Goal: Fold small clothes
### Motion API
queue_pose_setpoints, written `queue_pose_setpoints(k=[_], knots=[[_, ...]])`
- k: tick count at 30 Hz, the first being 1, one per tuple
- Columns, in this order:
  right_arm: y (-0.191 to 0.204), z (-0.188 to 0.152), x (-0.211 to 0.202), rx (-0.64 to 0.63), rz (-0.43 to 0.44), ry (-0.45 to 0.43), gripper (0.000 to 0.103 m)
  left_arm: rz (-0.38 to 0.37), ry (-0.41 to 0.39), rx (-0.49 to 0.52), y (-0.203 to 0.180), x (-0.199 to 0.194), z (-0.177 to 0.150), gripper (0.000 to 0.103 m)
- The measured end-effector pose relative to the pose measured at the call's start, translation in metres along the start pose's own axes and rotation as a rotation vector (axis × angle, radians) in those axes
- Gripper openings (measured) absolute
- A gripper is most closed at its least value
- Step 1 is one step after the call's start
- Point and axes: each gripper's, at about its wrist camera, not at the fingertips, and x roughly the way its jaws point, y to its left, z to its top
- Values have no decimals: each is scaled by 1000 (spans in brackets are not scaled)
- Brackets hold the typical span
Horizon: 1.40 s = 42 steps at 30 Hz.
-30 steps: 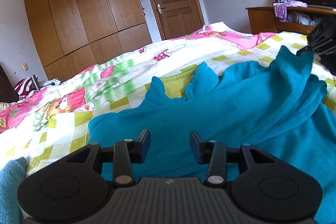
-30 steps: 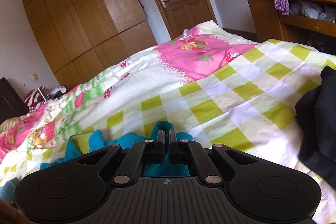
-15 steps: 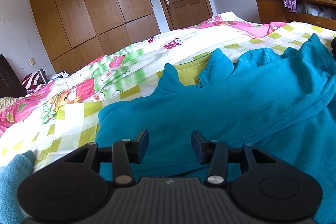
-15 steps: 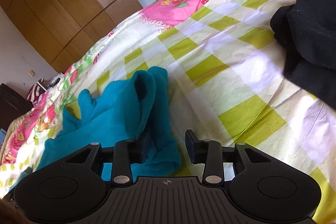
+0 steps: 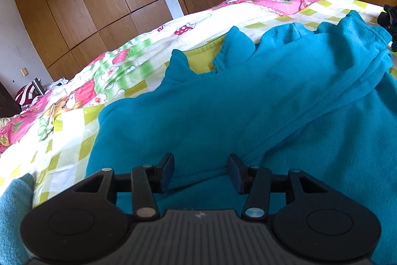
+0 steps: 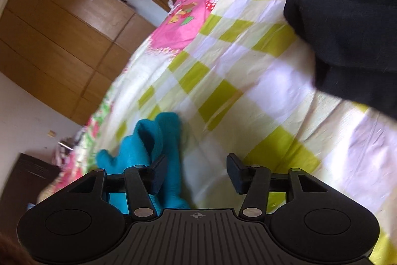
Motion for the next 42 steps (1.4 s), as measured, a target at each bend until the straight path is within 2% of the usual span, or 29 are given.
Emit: queue_pose_setpoints(k=[1,3,5,9,11,13,16,21,25,29,31,32,34,37,39,41,42], knots=[[10,-5,-10,-89,-67,-28,50,-8,0,-4,3,-7,-2,61],[17,-21,-40,-168,-19,-19,50,-23,0,-7,10,-25,-10,61],[20,-44,-73,-174,54,77,50,-38,15,-5,18,-48,-22,61],[28,-106,-131,-201,107,312,50,-61,65,2,39,-101,-54,61],[41,-135,-157,-307,108,375,50,-69,92,-9,52,-128,-72,61],[60,-160,-177,-479,101,421,50,-92,121,-16,63,-151,-85,61],[78,-184,-187,-616,137,540,51,-127,147,-19,78,-184,-102,61],[92,-205,-190,-786,127,618,57,-178,201,4,86,-224,-126,63],[99,-222,-179,-933,41,634,58,-203,244,93,69,-237,-144,65],[101,-220,-167,-873,45,643,55,-269,329,107,64,-234,-153,66],[98,-213,-161,-818,36,646,26,-281,334,169,56,-235,-153,65],[97,-208,-160,-789,43,647,21,-292,339,214,51,-238,-152,65],[96,-200,-164,-751,52,627,17,-339,347,316,43,-245,-154,65],[95,-187,-173,-741,65,580,15,-329,367,420,32,-239,-156,65],[95,-186,-177,-725,79,559,14,-296,399,442,26,-224,-158,59],[93,-186,-177,-706,80,548,13,-283,452,451,21,-212,-161,39],[92,-186,-176,-697,79,549,12,-283,472,448,21,-210,-163,37]])
